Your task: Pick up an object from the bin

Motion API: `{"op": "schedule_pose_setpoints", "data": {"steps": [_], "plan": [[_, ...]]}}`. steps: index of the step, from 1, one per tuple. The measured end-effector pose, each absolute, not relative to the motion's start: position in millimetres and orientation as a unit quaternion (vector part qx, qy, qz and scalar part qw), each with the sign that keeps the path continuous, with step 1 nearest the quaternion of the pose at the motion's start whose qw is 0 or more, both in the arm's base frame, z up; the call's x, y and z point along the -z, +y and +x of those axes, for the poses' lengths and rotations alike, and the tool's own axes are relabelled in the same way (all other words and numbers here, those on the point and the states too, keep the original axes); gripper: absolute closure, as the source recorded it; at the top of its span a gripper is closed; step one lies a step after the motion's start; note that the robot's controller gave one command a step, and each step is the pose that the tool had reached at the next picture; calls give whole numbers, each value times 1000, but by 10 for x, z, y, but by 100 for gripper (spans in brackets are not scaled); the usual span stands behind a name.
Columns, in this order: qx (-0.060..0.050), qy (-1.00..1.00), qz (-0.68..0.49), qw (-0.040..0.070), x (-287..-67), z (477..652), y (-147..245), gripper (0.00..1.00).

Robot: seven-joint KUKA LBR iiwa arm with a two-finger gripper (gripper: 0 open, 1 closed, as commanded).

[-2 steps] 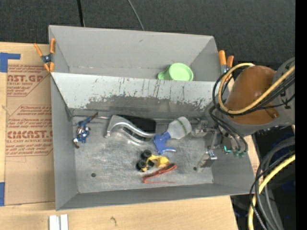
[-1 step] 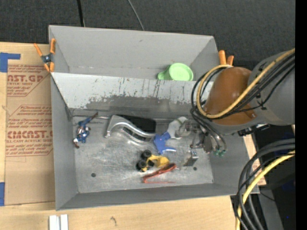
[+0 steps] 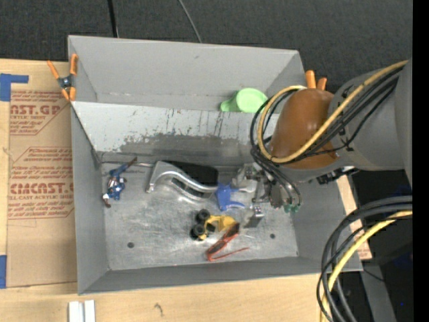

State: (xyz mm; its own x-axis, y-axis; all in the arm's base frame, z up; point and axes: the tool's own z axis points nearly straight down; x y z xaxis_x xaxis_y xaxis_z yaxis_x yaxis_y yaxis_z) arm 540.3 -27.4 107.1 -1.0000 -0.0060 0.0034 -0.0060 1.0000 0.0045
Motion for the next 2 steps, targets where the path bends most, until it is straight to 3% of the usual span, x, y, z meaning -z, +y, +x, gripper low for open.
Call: {"op": "schedule_pose_setpoints", "data": {"steps": [1, 2], "plan": [[-5, -980, 200, -5, -775, 5462, -277, 100], [-2, -980, 201, -4, -737, 5446, -249, 0]]}}
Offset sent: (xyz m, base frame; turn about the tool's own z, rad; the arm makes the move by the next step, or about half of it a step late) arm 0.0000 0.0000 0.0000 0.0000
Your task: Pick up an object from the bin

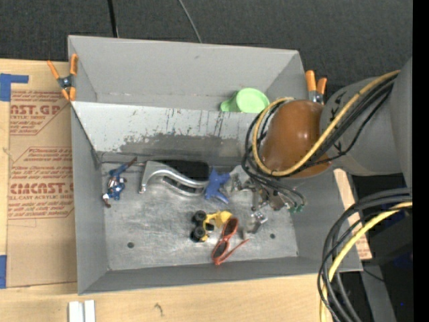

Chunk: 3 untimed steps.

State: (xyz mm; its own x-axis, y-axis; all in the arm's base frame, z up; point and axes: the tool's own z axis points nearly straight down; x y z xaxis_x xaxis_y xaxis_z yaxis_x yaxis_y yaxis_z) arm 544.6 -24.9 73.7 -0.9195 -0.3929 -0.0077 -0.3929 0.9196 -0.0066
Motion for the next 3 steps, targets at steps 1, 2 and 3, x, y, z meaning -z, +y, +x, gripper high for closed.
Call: {"op": "schedule_pose_setpoints", "data": {"steps": [1, 2, 3], "plan": [[2, 980, -200, 5, -737, 5446, -248, 0], [4, 966, -259, 2, -779, 5248, 75, 0], [0, 958, -285, -23, -723, 5415, 393, 0]]}}
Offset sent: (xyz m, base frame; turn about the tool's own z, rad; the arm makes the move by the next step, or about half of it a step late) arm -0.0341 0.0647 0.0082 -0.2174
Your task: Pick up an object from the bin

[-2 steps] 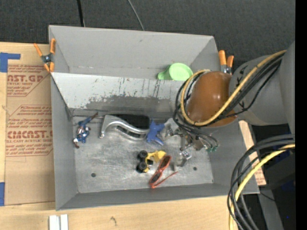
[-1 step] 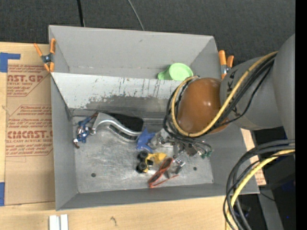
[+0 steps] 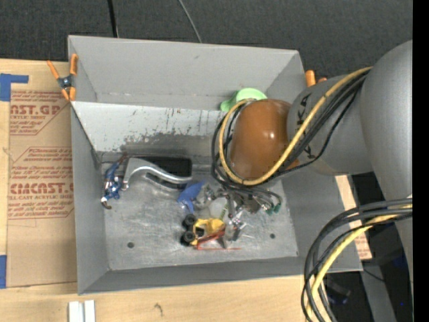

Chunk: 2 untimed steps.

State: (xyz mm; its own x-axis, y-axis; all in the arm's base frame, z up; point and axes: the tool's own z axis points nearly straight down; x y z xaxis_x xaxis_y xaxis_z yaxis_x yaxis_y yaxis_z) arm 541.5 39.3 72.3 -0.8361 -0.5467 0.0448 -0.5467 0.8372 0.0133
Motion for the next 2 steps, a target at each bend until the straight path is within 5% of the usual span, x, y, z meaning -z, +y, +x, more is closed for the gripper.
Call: {"op": "schedule_pose_setpoints", "data": {"steps": [1, 2], "plan": [[2, -944, 330, -6, -733, 5186, 97, 0], [-2, -972, 237, 0, -754, 4871, 410, 100]]}}
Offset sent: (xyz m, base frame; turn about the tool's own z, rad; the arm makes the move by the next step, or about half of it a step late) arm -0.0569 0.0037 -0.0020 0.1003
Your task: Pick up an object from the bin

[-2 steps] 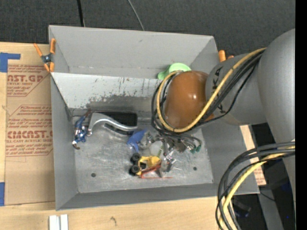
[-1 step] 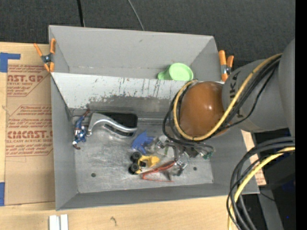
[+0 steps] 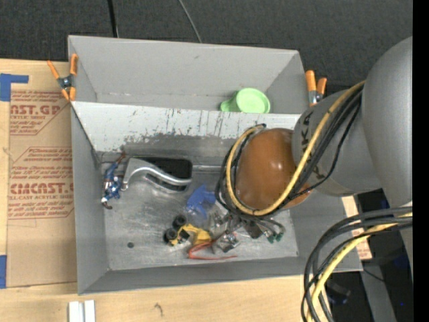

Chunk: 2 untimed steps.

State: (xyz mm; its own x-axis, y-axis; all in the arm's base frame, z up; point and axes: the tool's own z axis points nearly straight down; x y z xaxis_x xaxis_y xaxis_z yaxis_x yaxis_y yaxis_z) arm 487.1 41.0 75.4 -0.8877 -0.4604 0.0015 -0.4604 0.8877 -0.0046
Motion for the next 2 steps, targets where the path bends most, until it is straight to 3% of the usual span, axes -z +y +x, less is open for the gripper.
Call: {"op": "schedule_pose_setpoints", "data": {"steps": [1, 2], "plan": [[-2, -972, 237, 0, -753, 4871, 410, 100], [1, -977, 212, 3, -1195, 4915, 363, 100]]}}
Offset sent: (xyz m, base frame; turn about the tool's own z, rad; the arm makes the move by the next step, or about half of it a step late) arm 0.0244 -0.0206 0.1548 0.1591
